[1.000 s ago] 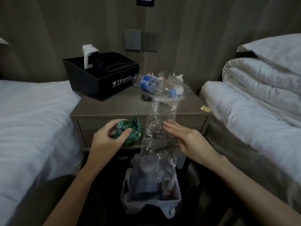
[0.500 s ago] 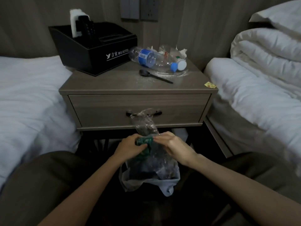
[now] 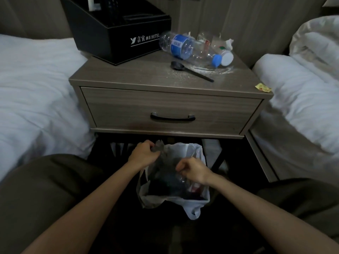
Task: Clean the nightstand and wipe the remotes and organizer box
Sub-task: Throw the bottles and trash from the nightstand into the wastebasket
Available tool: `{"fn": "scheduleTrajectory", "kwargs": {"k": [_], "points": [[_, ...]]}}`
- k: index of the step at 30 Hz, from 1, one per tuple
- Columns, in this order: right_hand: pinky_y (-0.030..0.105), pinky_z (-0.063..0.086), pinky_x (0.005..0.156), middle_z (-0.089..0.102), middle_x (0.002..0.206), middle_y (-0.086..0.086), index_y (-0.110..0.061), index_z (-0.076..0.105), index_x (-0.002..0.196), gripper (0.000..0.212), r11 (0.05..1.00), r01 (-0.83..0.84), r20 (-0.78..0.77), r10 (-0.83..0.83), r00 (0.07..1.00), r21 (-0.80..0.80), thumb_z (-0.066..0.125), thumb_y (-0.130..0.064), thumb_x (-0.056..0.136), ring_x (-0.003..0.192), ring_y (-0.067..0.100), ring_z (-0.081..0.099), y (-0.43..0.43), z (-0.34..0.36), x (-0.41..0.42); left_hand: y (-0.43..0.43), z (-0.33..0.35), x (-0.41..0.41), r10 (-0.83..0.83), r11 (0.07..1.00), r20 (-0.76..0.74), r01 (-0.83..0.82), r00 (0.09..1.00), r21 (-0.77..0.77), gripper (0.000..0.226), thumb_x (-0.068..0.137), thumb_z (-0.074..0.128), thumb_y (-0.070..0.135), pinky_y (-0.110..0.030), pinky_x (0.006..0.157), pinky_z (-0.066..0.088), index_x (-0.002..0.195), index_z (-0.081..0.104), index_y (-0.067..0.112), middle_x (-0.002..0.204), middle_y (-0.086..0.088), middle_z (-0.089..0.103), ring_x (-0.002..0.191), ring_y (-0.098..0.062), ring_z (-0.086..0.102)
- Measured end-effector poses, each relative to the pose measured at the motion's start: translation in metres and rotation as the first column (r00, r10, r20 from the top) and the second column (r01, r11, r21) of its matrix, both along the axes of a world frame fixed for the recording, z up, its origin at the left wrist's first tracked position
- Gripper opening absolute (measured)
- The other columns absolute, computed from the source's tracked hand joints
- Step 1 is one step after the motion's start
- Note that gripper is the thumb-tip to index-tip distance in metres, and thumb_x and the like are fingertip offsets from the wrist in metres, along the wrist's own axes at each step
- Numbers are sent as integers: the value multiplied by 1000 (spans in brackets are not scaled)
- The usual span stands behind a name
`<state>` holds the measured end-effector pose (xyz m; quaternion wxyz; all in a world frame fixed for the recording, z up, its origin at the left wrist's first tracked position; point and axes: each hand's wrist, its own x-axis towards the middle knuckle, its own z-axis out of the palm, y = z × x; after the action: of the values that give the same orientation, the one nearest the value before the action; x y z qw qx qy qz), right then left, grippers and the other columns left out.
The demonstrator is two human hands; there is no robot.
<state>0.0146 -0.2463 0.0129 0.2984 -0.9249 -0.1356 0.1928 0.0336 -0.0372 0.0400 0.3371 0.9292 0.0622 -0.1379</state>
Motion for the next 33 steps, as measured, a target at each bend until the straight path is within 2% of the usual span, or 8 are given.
{"fn": "scheduleTrajectory", "kwargs": {"k": [5, 7, 10, 14, 18, 23, 28, 33], "points": [[25, 53, 86, 71, 97, -1, -12, 67, 109, 23, 993, 74, 151, -87, 985, 93, 59, -5, 89, 94, 12, 68, 1, 48, 7, -1, 3, 1, -61, 997, 21, 60, 998, 39, 58, 91, 58, 35, -39, 99, 46, 142, 41, 14, 140, -15, 47, 124, -31, 50], [19, 52, 84, 70, 100, -6, -17, 67, 112, 24, 993, 44, 236, -70, 969, 111, 61, -9, 90, 94, 7, 66, 0, 79, 4, 1, 3, -1, -97, 990, 33, 93, 995, 104, 61, 91, 57, 37, -42, 99, 45, 145, 39, 15, 139, -17, 46, 125, -34, 48], [12, 50, 81, 70, 99, -10, -20, 67, 113, 25, 979, 11, 342, -82, 936, 203, 64, -12, 90, 90, 0, 65, -2, 127, -9, 4, -1, -6, -144, 974, -33, 148, 989, 171, 61, 90, 56, 42, -45, 99, 46, 144, 40, 17, 137, -17, 47, 124, -36, 49], [12, 50, 81, 71, 97, -11, -23, 67, 110, 25, 953, -2, 503, -158, 850, 303, 65, -10, 89, 89, -1, 67, -5, 177, -23, 9, -4, -14, -198, 956, -138, 222, 970, 191, 55, 91, 55, 39, -39, 94, 48, 141, 43, 20, 134, -13, 54, 120, -32, 54], [19, 51, 81, 67, 98, -13, -27, 66, 112, 26, 961, 37, 656, -215, 724, 274, 64, -14, 89, 89, 3, 64, -9, 209, -19, 11, -4, -14, -229, 929, -134, 257, 964, 267, 51, 97, 47, 37, -36, 90, 47, 146, 36, 27, 133, -10, 56, 119, -30, 55], [28, 46, 89, 63, 115, -7, -22, 64, 120, 31, 983, 140, 775, -182, 606, 122, 61, -17, 89, 107, 13, 55, -6, 232, 21, 7, 9, -13, -254, 894, -183, 303, 950, 331, 50, 96, 46, 41, -34, 91, 45, 143, 40, 27, 136, -7, 54, 120, -25, 54], [36, 50, 88, 67, 117, 7, -21, 66, 120, 31, 949, 315, 715, -225, 662, 6, 61, -25, 90, 112, 27, 56, -6, 225, 76, 1, 47, -15, -308, 892, -38, 302, 951, 336, 48, 93, 48, 47, -36, 95, 46, 138, 46, 29, 135, -5, 53, 120, -25, 54], [38, 46, 81, 70, 103, 8, -23, 74, 105, 20, 905, 424, 747, -259, 612, -34, 65, -30, 89, 106, 26, 52, -11, 216, 86, -1, 102, -26, -326, 932, 280, 258, 903, 253, 49, 95, 51, 41, -26, 96, 40, 143, 40, 35, 143, 7, 47, 127, -14, 48]]}}
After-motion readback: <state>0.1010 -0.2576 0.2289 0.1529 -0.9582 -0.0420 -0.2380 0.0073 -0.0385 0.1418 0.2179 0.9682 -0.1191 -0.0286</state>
